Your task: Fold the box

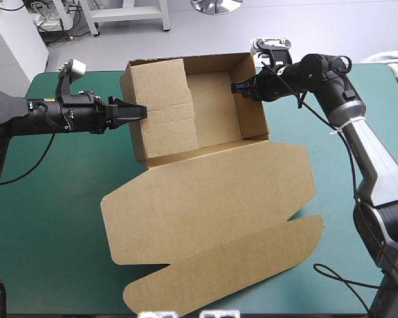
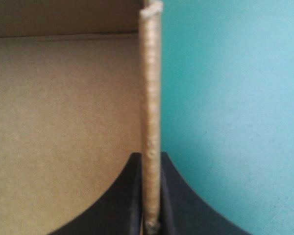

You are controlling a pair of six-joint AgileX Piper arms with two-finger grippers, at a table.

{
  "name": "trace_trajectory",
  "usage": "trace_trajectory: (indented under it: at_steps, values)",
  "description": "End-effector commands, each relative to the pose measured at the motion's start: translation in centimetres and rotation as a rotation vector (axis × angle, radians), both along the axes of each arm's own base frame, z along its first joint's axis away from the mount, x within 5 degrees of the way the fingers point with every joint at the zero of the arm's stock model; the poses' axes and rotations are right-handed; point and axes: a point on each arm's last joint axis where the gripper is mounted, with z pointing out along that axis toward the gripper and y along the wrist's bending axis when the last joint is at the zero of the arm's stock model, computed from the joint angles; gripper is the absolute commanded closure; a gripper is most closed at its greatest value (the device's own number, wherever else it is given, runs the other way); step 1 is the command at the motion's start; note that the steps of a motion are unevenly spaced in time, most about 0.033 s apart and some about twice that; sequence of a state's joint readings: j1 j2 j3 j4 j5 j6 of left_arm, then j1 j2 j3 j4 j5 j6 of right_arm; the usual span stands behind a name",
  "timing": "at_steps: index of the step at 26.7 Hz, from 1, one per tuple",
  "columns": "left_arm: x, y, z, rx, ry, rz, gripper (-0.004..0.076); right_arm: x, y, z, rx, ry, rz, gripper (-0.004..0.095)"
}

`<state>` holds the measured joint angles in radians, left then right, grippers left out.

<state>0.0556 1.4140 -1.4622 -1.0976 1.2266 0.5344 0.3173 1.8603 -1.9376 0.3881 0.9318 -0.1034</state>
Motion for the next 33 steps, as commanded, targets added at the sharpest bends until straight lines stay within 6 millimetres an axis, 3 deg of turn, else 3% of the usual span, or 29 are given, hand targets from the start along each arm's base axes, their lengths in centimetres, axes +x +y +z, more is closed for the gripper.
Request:
trace_trajectory:
  at_steps: [1, 5, 16, 24, 27, 31, 33]
  values:
    - [-1.4, -0.5, 2.1, -0.053, -0.063, -0.03, 0.029, -1.4, 0.1, 3.9, 0.123, -0.103, -0.023, 0.0923]
    - [-0.6, 0.3, 1.4, 0.038, -0.052, 0.085, 0.0291, -1.7, 0.8, 4.0, 0.167, -0.091, 0.002, 0.0923]
    - [0.7, 2.5, -0.4, 0.333, -0.02, 0.336, 0.0371, -3.7, 5.4, 4.0, 0.169, -0.115, 0.104, 0.0923]
    - [1.2, 2.7, -1.0, 0.497, -0.036, 0.436, 0.0381, -4.5, 6.6, 3.9, 0.162, -0.092, 0.145, 0.0923]
    - [1.2, 2.5, -1.0, 0.488, -0.033, 0.433, 0.0473, -4.6, 6.5, 3.8, 0.151, -0.088, 0.147, 0.0923]
    - [1.0, 1.5, -1.0, 0.486, -0.039, 0.399, 0.0731, -4.6, 6.2, 3.3, 0.086, -0.068, 0.142, 0.0923]
    - [0.9, 0.5, -1.0, 0.483, -0.057, 0.371, 0.0734, -4.5, 5.8, 2.9, 0.028, -0.049, 0.122, 0.0923]
